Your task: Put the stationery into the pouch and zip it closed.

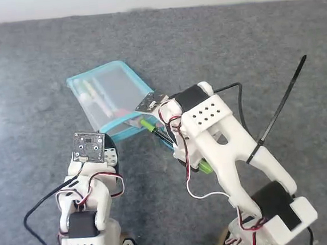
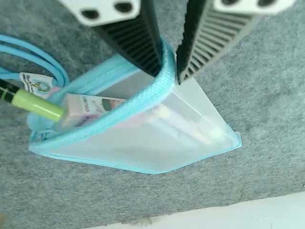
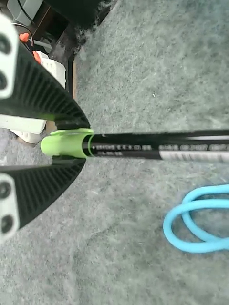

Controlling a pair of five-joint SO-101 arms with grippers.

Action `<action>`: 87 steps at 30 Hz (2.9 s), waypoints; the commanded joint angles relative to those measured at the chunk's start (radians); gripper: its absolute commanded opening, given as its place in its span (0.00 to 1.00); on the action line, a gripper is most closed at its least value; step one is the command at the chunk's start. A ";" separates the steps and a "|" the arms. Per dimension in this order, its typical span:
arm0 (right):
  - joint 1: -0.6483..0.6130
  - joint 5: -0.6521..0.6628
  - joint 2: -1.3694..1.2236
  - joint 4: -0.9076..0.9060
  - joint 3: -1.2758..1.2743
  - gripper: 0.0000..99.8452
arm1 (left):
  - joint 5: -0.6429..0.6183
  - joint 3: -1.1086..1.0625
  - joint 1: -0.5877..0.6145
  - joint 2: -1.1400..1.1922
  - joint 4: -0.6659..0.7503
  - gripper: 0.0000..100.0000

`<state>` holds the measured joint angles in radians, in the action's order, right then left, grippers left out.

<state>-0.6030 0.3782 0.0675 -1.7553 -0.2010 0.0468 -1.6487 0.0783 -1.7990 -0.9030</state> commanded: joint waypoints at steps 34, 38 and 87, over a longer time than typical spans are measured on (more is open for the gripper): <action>0.140 0.238 0.085 -0.045 0.330 0.01 | -0.009 0.005 0.002 -0.002 0.037 0.01; 0.344 0.339 -0.013 -0.021 0.226 0.01 | -0.009 0.005 0.002 -0.002 0.037 0.01; 0.025 0.106 0.094 -0.039 0.109 0.01 | -0.009 0.005 0.002 -0.002 0.034 0.01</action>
<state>-0.5815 0.4979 0.1857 -1.7568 -0.1611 0.0468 -1.6548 0.0783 -1.7990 -0.8876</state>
